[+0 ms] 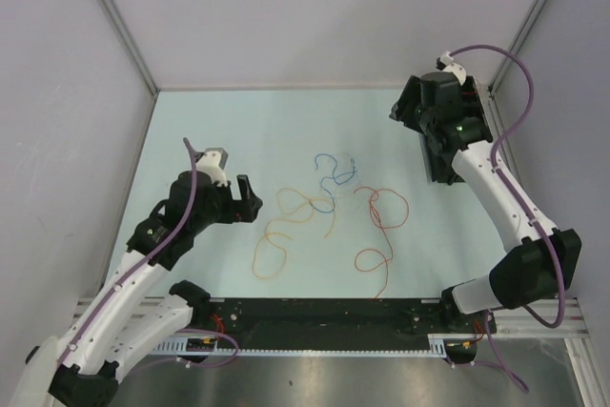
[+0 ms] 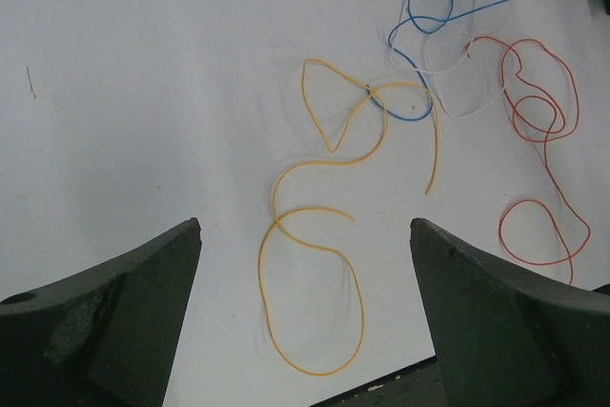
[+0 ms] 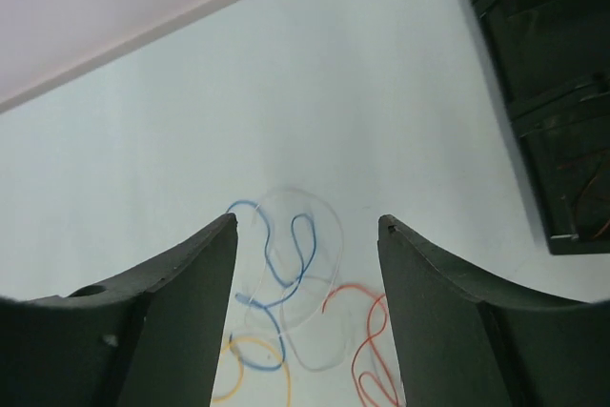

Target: Untangle the cables

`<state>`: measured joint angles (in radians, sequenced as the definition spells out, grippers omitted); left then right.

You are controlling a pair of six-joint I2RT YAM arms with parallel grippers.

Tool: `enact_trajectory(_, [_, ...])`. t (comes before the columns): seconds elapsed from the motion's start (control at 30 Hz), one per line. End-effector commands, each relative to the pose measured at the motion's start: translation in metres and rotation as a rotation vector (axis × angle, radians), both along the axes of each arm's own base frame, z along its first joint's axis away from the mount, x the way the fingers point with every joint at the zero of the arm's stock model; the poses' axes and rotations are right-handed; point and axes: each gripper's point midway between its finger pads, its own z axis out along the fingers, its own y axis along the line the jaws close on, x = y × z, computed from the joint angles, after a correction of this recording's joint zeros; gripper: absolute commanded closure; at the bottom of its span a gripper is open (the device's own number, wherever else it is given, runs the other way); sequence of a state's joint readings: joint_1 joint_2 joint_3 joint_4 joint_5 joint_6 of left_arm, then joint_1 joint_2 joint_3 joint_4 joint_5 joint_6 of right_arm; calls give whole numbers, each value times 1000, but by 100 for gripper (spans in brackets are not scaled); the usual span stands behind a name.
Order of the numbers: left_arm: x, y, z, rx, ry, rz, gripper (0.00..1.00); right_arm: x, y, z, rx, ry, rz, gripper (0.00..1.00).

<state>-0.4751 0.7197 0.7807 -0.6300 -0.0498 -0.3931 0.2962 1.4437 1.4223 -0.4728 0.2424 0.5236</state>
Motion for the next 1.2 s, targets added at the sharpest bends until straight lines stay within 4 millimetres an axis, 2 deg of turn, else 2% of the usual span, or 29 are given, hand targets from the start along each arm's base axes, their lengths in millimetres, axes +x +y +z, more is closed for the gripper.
enact_trajectory(0.0, [7,-2,-2,-13,17,24,5,-24,24,1,2,9,125,36])
enact_trajectory(0.07, [8,-9,-8,-41,51,21,6,-39,37,-19,-8,63,162,35])
enact_trajectory(0.1, [10,-13,-9,-60,53,12,7,-46,37,-21,-10,65,162,35])
enact_trajectory(0.13, [11,-16,-14,-76,77,25,7,-53,39,-39,-12,103,170,34])
enact_trajectory(0.2, [16,-20,-16,-111,83,45,11,-64,46,-50,12,131,201,34])
enact_trajectory(0.37, [32,-29,-35,-138,105,80,13,-89,48,-72,8,206,235,32])
enact_trajectory(0.47, [45,-32,-47,-131,116,101,15,-102,53,-71,23,205,265,30])
enact_trajectory(0.63, [62,-42,-62,-126,140,101,18,-121,64,-84,34,230,308,30])
enact_trajectory(0.7, [68,-47,-73,-119,166,99,19,-125,63,-89,29,247,307,30])
enact_trajectory(0.77, [74,-51,-75,-123,167,96,21,-127,60,-91,13,253,303,30])
enact_trajectory(0.8, [75,-53,-84,-117,190,95,22,-128,58,-92,6,260,299,30])
enact_trajectory(1.0, [89,-68,-99,-147,220,82,33,-132,51,-83,-5,235,294,29])
enact_trajectory(1.07, [94,-77,-107,-159,242,57,43,-133,48,-84,-10,242,285,29])
enact_trajectory(1.1, [97,-82,-107,-169,248,45,59,-133,48,-85,-13,243,287,29])
enact_trajectory(1.17, [99,-92,-118,-183,281,13,82,-135,48,-86,-12,250,286,29])
